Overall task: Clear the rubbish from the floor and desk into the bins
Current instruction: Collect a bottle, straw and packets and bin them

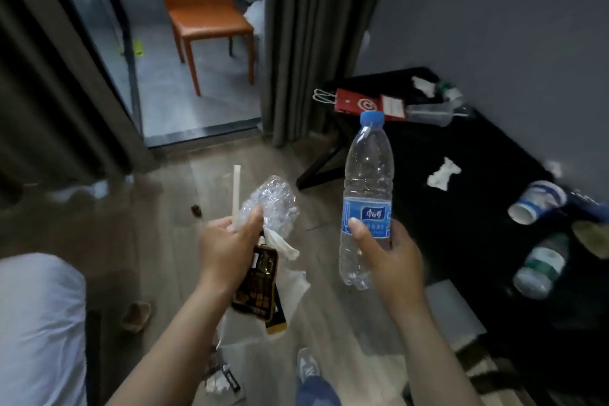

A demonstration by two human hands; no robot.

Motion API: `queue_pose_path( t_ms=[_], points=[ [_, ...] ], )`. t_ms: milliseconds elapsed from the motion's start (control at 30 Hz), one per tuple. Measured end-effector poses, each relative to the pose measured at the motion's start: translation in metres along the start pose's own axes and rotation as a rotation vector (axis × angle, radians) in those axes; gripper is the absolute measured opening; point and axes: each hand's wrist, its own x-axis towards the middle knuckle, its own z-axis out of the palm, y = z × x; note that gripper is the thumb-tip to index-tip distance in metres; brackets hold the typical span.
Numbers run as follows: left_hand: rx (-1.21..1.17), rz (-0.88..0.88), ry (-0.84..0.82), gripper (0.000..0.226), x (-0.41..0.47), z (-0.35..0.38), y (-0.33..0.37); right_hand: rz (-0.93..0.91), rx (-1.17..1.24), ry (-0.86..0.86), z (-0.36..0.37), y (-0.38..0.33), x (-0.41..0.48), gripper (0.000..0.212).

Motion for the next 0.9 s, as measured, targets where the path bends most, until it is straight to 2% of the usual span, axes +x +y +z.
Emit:
queue_pose_path(
  t_ms=[133,267,467,700,900],
  points=[
    [-0.019,0.093,-0.184,0.053,-0.026,0.01,0.024,0.07,0.126,0.18,-0.033,-0.006,-0.054,0.04],
    [-0.043,0.149,-0.391,0.065,-0.066,0.042,0.052,0.13,0.176,0.421,-0.088,-0.01,-0.098,0.023],
    [-0.026,0.229,-0.678,0.055,-0.16,0.094,0.083,0.139,0.182,0.768,-0.173,-0.007,-0.192,0.013],
    [-0.018,0.321,-1.026,0.052,-0.313,0.128,0.102,0.184,0.226,1.16,-0.25,0.023,-0.339,0.023],
    [-0.034,0.472,-1.194,0.051,-0.462,0.113,0.108,0.186,0.238,1.375,-0.297,0.043,-0.485,0.022]
  ],
)
